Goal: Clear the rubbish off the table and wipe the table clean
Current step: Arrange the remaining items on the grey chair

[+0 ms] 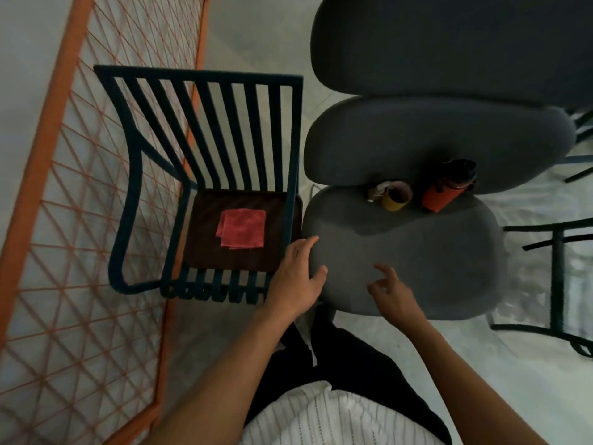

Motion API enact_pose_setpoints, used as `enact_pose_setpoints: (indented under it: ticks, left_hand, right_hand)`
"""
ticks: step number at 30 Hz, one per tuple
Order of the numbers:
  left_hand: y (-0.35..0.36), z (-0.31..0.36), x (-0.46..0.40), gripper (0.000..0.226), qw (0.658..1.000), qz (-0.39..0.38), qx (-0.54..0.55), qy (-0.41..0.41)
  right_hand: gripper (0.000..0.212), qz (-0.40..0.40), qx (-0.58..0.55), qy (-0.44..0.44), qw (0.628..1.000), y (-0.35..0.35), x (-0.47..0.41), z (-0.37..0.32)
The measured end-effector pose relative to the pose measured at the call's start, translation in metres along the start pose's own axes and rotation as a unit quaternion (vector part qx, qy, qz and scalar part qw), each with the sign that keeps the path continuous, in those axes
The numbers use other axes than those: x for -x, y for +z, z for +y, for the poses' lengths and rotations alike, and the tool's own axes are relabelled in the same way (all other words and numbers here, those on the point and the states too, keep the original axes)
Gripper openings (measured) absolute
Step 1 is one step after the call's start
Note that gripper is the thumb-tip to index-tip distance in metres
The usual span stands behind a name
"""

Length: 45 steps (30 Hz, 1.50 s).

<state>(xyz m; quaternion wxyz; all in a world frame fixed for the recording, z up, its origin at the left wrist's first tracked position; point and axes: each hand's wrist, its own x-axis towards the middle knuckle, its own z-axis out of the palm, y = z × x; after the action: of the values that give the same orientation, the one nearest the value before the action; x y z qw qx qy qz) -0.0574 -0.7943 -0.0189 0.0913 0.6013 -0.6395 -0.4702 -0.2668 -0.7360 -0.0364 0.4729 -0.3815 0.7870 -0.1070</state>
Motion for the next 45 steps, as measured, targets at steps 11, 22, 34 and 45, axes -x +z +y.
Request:
enact_pose_setpoints:
  ticks: [11,22,34,45]
  left_hand:
    - [0.027,-0.003,0.029,0.063,0.997,-0.049,-0.043,0.033]
    - [0.092,0.036,0.035,0.064,0.996,-0.05,-0.067,-0.03]
    - [0.175,0.12,0.03,0.062,0.993,-0.055,-0.063,-0.088]
    - [0.195,0.16,-0.01,0.063,0.991,-0.078,-0.067,-0.086]
  right_hand:
    - [0.044,0.039,-0.04,-0.019,0.998,0.0,0.027,0.021]
    - [0.045,0.022,-0.057,-0.021,0.998,-0.052,0.019,0.093]
    - [0.046,0.004,-0.058,-0.003,0.998,-0.145,0.0,0.183]
    - [0.049,0.008,-0.068,-0.022,0.997,-0.177,-0.025,0.181]
